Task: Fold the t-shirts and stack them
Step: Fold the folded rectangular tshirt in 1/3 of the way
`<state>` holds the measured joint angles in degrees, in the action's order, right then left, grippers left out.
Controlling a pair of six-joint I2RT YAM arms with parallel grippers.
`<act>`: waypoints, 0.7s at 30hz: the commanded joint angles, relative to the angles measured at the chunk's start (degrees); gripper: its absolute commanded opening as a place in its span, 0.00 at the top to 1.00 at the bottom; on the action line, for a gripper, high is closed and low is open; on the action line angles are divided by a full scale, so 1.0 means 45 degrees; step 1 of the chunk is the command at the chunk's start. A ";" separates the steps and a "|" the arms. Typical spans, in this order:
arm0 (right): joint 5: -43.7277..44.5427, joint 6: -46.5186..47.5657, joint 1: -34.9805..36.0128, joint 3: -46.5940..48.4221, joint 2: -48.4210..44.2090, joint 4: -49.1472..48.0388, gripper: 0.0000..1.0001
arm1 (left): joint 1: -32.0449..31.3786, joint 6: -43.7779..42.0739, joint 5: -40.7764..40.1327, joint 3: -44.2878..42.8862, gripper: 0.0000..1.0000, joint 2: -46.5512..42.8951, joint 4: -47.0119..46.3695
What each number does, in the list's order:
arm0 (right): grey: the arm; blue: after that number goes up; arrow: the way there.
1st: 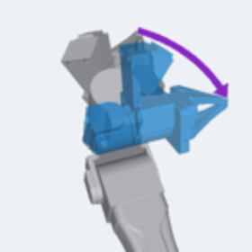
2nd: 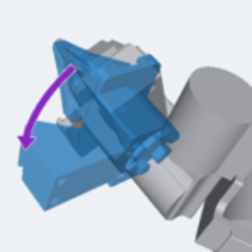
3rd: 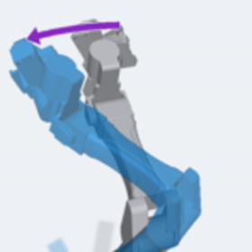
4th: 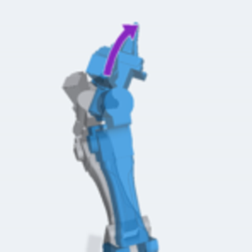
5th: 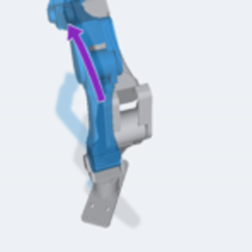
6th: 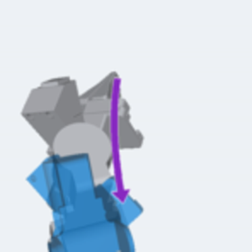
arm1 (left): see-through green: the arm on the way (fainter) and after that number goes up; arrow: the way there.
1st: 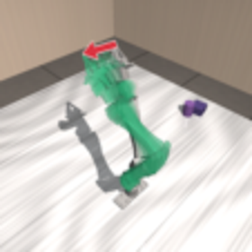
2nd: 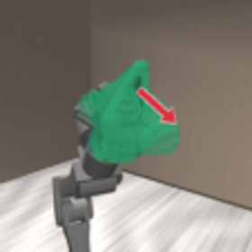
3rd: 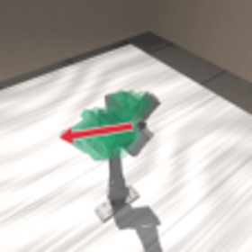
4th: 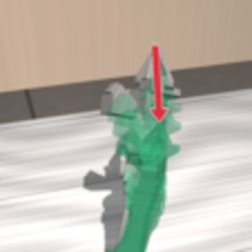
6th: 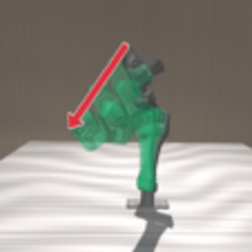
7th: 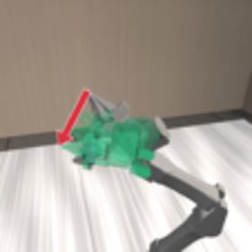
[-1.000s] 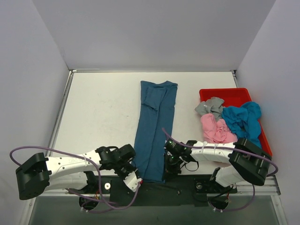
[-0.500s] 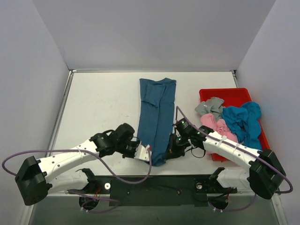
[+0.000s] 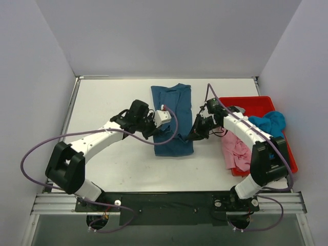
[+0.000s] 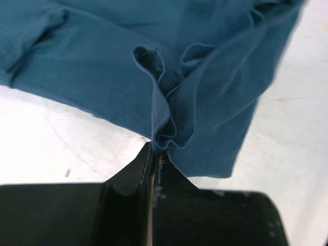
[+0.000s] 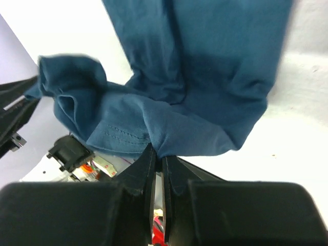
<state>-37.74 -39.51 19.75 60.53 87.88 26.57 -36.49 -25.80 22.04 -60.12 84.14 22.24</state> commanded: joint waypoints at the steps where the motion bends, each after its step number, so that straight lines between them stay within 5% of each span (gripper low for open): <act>1: -0.0462 0.1102 -0.1162 0.1390 0.0803 0.1108 1.00 | 0.0589 0.0383 -0.0387 -0.1910 1.00 0.1437 -0.0899; 21: -0.0540 0.1436 -0.2494 0.6002 0.6038 0.1440 1.00 | 0.1546 -0.0262 -0.0562 -0.5390 1.00 0.6165 -0.0918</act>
<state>-40.91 -32.93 9.30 85.25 114.39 30.83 -29.91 -25.98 19.51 -81.10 110.39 19.73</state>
